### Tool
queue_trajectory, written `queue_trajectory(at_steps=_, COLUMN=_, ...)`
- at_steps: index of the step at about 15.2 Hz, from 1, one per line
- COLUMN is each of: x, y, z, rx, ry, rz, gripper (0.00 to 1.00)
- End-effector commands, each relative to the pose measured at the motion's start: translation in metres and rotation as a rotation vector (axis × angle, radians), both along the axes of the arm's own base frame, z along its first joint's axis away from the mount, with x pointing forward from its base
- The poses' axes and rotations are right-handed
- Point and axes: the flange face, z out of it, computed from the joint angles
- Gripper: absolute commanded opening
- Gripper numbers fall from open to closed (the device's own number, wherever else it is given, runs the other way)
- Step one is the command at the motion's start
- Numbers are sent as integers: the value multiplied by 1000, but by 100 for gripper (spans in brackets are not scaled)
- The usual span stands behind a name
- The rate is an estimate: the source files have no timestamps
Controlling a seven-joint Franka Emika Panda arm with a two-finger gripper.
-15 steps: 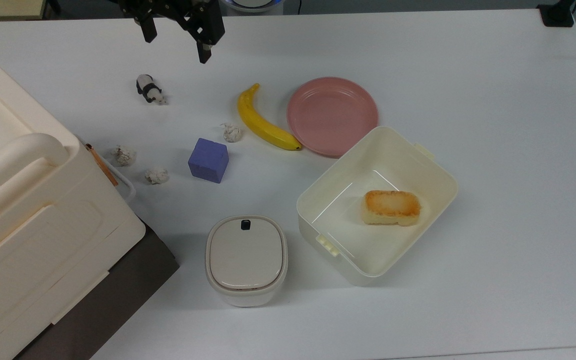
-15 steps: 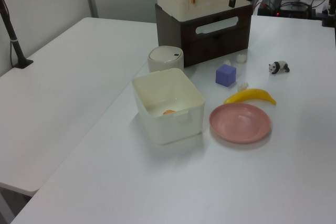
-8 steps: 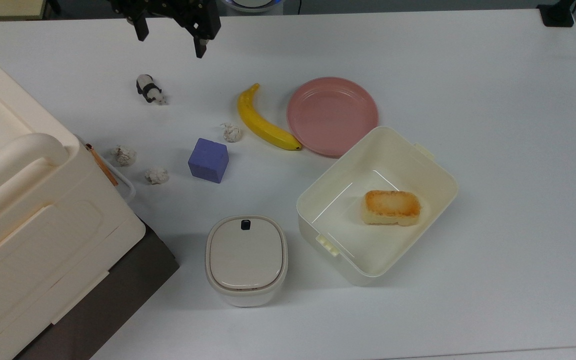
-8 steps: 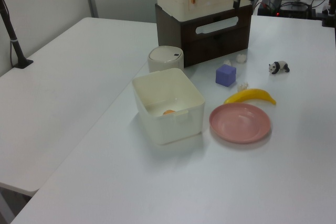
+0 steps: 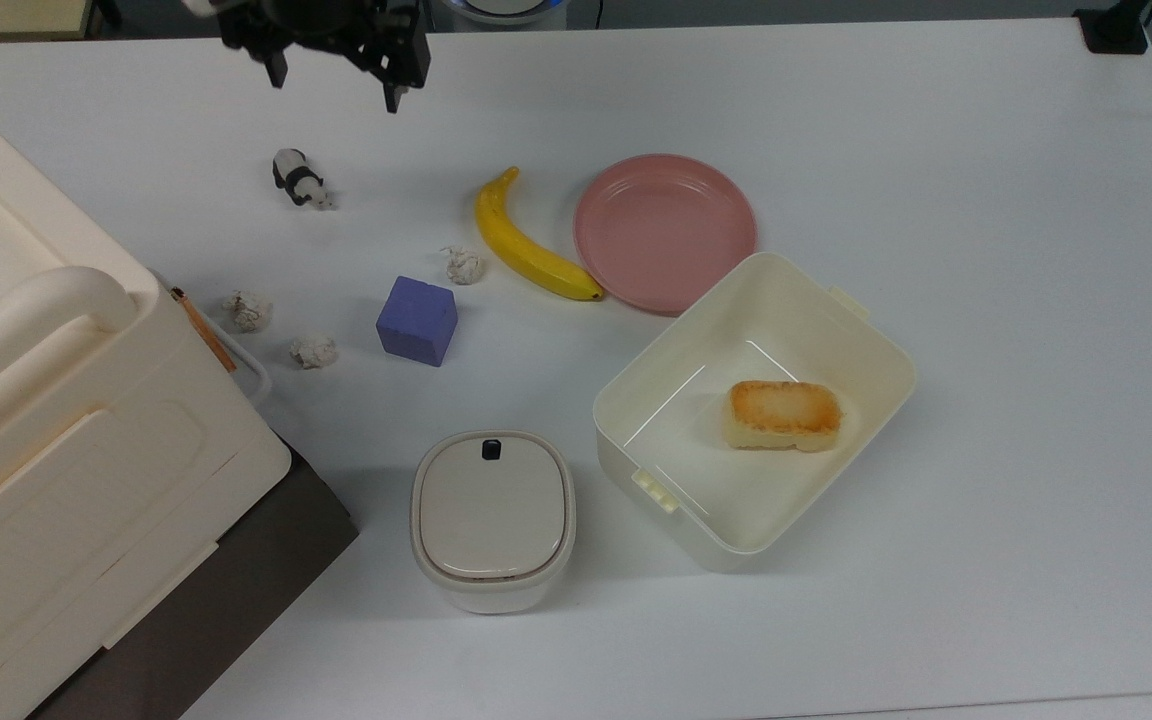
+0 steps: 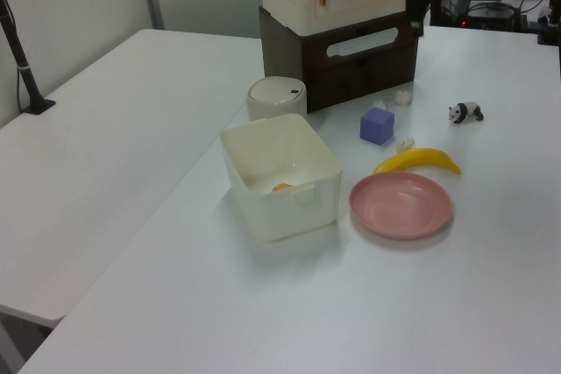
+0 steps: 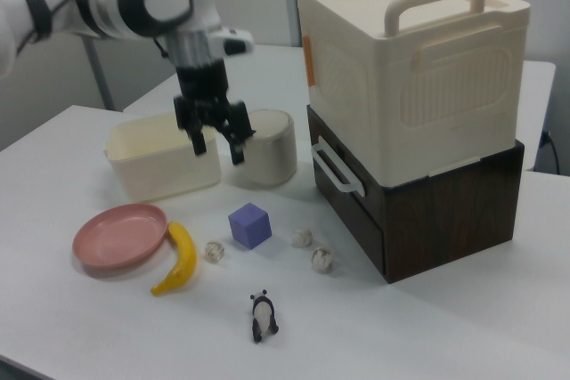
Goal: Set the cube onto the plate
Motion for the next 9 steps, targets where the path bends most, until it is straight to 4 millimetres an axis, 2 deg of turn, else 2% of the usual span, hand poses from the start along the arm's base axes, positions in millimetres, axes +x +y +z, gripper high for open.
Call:
queue_trajectory(at_steps=1, x=-5, y=-38, z=-23, rx=22, ry=46, rz=51, gripper=100)
queue_trajectory(at_steps=3, x=-3, y=-48, z=-24, rx=20, ry=10, rz=33, gripper=100)
queue_trajectory(at_steps=5, x=1, y=-55, z=-35, rx=24, ry=-59, rz=21, gripper=100)
queue_trajectory(at_steps=9, x=10, y=-50, z=-73, rx=5, ry=-187, rz=-39, gripper=100)
